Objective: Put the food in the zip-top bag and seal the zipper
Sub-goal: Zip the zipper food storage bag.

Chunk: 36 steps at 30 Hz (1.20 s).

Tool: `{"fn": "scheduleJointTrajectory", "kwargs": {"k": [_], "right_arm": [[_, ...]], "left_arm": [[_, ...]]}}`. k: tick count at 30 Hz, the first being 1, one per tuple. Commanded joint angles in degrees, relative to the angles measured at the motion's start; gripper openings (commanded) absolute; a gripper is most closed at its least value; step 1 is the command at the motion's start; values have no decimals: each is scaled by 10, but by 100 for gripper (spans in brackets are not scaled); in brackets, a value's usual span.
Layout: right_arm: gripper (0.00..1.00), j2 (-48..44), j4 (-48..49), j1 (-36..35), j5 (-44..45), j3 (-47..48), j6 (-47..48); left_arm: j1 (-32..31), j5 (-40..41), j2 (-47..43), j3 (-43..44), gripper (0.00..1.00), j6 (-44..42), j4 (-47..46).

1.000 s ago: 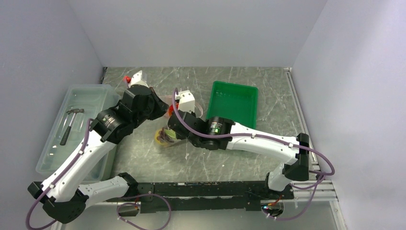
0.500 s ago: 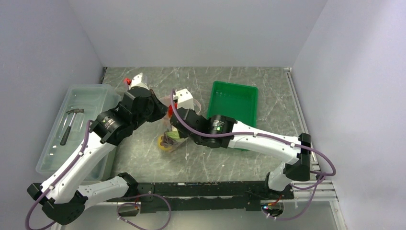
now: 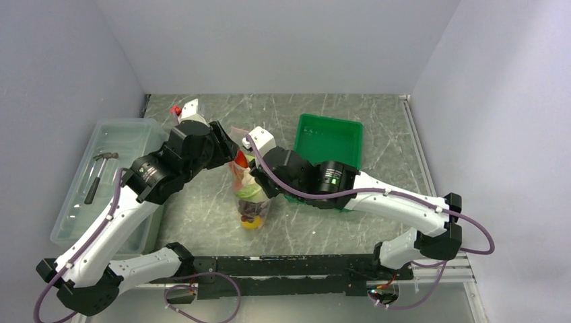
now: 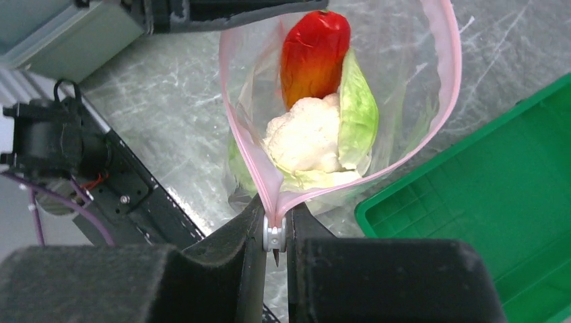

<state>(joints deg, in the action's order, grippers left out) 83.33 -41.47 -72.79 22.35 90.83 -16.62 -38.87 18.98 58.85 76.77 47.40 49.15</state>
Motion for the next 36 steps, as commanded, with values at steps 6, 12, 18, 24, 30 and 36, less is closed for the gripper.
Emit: {"fn": "scheduleJointTrajectory", "kwargs": {"k": [6,12,18,24,30,36], "right_arm": [[0,-49,19,2,-85,6,134],[0,-74,16,2,-155,7,190],[0,-84,-13,2,-204,24,222],[0,-106,-34,2,-279,26,251],[0,-123,-40,3,-339,23,258],[0,-128,-51,3,-366,30,263]], "left_arm": [[-1,-25,-18,64,66,-95,14],[-1,-81,-27,91,72,-166,43],[-1,-147,-51,103,77,-228,46],[-1,-285,-57,122,78,-303,27],[-1,-432,-68,73,84,-346,-20],[-1,-528,-70,26,93,-374,-71]]}}
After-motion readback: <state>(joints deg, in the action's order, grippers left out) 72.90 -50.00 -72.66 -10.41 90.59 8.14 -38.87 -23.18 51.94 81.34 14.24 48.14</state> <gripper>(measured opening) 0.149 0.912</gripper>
